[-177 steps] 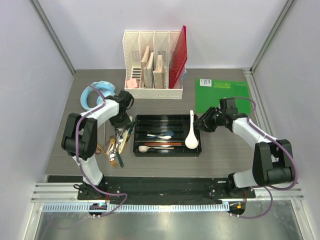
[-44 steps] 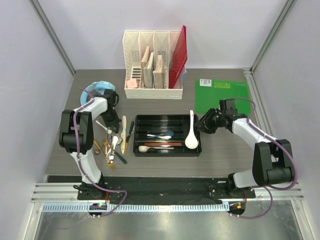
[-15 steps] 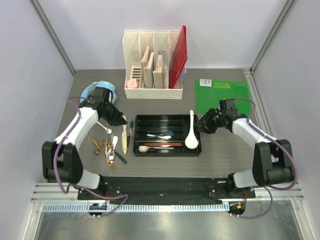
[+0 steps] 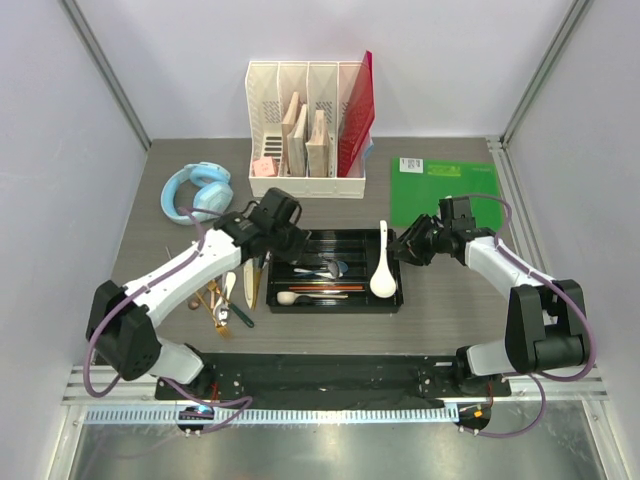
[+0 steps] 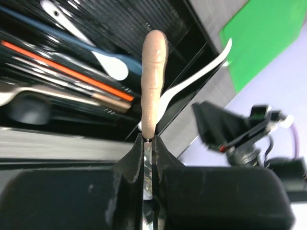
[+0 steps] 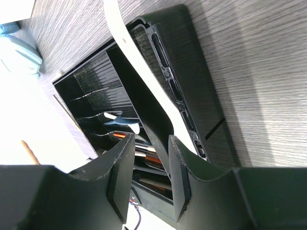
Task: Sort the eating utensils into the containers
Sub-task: Place the spoon in the storage box.
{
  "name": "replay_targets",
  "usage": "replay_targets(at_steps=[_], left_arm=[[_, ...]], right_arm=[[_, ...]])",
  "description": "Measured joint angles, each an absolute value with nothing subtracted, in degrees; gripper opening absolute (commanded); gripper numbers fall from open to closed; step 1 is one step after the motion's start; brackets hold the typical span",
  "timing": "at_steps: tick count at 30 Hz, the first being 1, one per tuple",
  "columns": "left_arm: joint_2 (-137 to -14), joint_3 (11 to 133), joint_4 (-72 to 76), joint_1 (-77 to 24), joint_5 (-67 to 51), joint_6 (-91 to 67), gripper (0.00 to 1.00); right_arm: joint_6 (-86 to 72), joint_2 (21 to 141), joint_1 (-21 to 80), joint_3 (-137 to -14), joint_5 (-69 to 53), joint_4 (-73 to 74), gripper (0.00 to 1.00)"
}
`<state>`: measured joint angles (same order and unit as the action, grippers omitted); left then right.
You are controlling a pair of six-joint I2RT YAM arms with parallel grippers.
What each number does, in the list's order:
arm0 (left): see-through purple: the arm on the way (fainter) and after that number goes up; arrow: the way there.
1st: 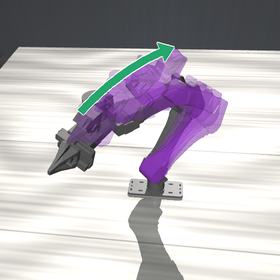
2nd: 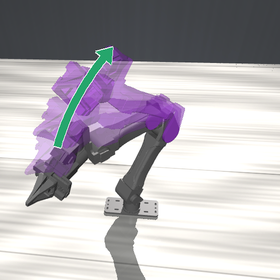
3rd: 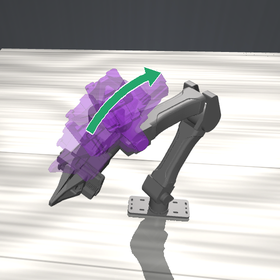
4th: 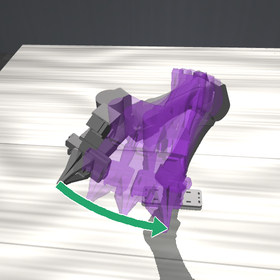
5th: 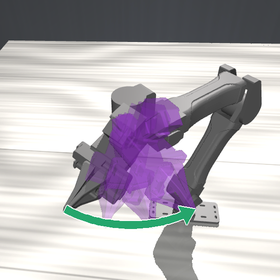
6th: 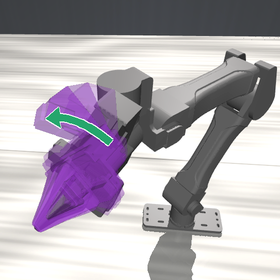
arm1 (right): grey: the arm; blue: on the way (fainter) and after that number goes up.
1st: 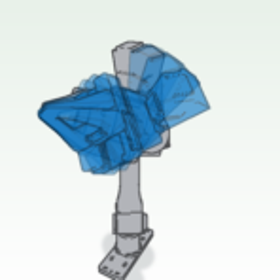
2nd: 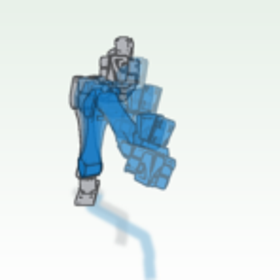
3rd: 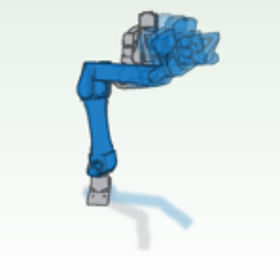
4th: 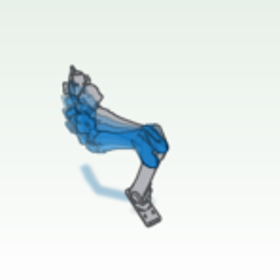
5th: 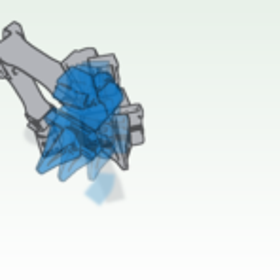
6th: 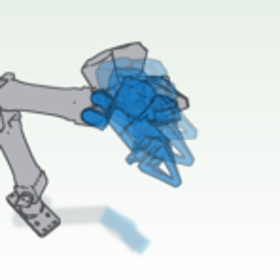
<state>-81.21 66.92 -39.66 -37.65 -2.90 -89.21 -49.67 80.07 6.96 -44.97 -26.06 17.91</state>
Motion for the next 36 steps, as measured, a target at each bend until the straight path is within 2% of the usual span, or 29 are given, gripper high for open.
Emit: replay_targets(at_steps=[5,11,20,36], left_arm=[[-82.6,66.8,-39.1,-41.8,7.4,-103.8,0.0],[-88.0,66.6,-41.6,-42.0,13.1,-111.0,0.0],[-100.3,70.4,-46.1,-42.7,14.1,-113.1,0.0],[-103.7,74.7,-43.2,-43.5,14.4,-113.6,0.0]], right_arm=[[-49.7,79.1,7.0,-43.9,-26.6,17.6,0.4],[-49.7,78.7,7.0,-43.6,-27.6,17.5,0.4],[-49.7,78.7,7.0,-43.0,-28.7,17.2,0.4],[-49.6,78.7,10.0,-43.0,-29.3,17.1,0.4]])
